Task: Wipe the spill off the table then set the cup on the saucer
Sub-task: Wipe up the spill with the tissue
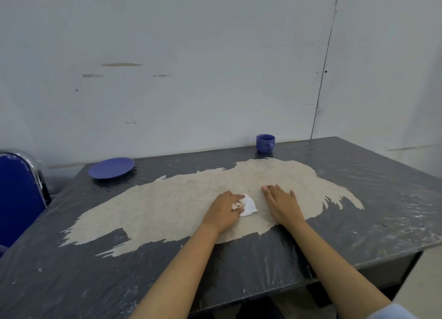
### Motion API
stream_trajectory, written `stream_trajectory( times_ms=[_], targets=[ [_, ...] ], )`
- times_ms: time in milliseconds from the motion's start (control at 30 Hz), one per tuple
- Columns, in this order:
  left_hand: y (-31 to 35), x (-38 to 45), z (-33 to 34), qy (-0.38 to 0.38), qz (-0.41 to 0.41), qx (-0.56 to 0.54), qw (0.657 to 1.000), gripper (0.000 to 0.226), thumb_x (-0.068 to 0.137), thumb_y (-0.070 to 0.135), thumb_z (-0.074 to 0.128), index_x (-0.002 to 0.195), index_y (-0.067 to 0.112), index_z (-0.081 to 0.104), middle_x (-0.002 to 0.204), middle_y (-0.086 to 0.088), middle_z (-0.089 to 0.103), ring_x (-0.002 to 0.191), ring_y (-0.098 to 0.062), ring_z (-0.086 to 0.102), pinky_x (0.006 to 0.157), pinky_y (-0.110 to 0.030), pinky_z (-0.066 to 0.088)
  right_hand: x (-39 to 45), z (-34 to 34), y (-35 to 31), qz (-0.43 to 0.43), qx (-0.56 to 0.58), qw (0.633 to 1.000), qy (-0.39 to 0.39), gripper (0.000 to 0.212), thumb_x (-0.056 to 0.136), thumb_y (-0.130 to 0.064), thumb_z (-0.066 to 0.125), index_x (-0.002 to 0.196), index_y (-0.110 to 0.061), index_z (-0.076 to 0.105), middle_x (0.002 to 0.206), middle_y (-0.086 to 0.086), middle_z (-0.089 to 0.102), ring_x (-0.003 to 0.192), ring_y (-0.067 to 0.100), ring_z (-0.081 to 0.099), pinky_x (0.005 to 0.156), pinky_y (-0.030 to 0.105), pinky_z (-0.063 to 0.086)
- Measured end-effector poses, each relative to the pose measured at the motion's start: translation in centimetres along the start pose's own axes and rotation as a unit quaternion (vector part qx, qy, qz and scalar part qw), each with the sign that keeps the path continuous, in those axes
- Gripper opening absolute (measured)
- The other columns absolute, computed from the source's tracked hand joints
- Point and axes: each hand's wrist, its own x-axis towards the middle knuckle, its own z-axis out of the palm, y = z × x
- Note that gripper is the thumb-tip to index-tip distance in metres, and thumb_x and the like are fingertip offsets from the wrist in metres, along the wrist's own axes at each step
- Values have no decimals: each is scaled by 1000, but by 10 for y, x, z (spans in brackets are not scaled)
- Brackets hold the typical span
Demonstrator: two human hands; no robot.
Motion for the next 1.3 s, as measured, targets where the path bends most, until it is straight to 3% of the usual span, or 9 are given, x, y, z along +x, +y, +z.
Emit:
stream_trajectory(
  times_ms=[133, 333, 500, 633, 733, 833, 967, 1100, 1300],
  targets=[
    [-4, -3, -5, 17, -23, -72, 997, 63, 88, 26, 68, 145, 26, 43, 124, -3, 64, 118, -17, 57, 107, -30, 44, -2, -6, -5, -89, 110, 990, 8, 32, 95, -53, 38, 111, -40, 64, 120, -25, 61, 117, 1, 54, 118, 49, 8],
    [-5, -2, -7, 22, -35, -84, 996, 75, 83, 31, 74, 147, 21, 37, 123, -5, 66, 116, -19, 60, 103, -31, 47, -1, -5, -19, -137, 95, 985, -45, 31, 82, -63, 55, 105, -48, 70, 123, -24, 63, 137, 1, 36, 119, 44, 1],
    [-11, -2, -15, 3, -18, -72, 997, 48, 83, 28, 74, 128, 18, 60, 124, -1, 67, 116, -16, 61, 99, -26, 49, 7, -4, -26, -156, 0, 987, -50, 18, 84, -45, 65, 97, -40, 76, 126, -15, 61, 133, 6, 38, 118, 44, 2],
    [-13, -5, -15, 46, 12, -35, 998, 31, 83, 23, 73, 113, 16, 74, 111, -1, 70, 103, -14, 63, 90, -21, 49, 5, -2, -34, -152, 34, 987, -49, 17, 83, -40, 69, 97, -35, 76, 104, -16, 70, 103, 2, 58, 116, 36, 10],
    [-14, -5, -12, 67, 2, -32, 997, 28, 83, 25, 73, 110, 16, 76, 107, -1, 69, 96, -13, 61, 81, -15, 44, 1, 0, -39, -156, 49, 986, -33, 29, 83, -37, 70, 112, -34, 71, 100, -13, 71, 86, 1, 57, 106, 29, 25],
    [-12, -5, -13, 74, -6, -30, 997, 26, 83, 24, 74, 108, 18, 77, 98, 4, 62, 87, -10, 57, 77, -16, 44, -1, -2, -42, -142, 53, 988, -38, 40, 83, -33, 72, 122, -35, 65, 102, -8, 70, 91, 6, 56, 90, 23, 38],
    [-11, -1, -13, 83, -19, -42, 995, 22, 79, 19, 78, 99, 13, 77, 93, 0, 70, 78, -8, 57, 67, -10, 43, 1, 1, -42, -163, 1, 986, -28, 22, 86, -29, 68, 107, -29, 75, 101, -6, 68, 95, 12, 52, 79, 22, 39],
    [-14, -1, -10, 102, -45, -84, 990, 17, 76, 15, 80, 88, 9, 71, 84, -3, 68, 77, -13, 61, 67, -18, 50, -1, 2, -43, -168, -8, 985, -43, 24, 90, -33, 60, 110, -34, 72, 96, -6, 66, 84, 9, 53, 88, 31, 42],
    [-21, 2, -19, 67, -29, -73, 995, 14, 92, 15, 61, 93, 10, 73, 94, -5, 73, 85, -16, 67, 72, -18, 52, -5, -2, -48, -126, -44, 989, -70, 42, 82, -65, 51, 114, -45, 67, 85, -19, 50, 86, 3, 47, 109, 50, 22]
  ],
)
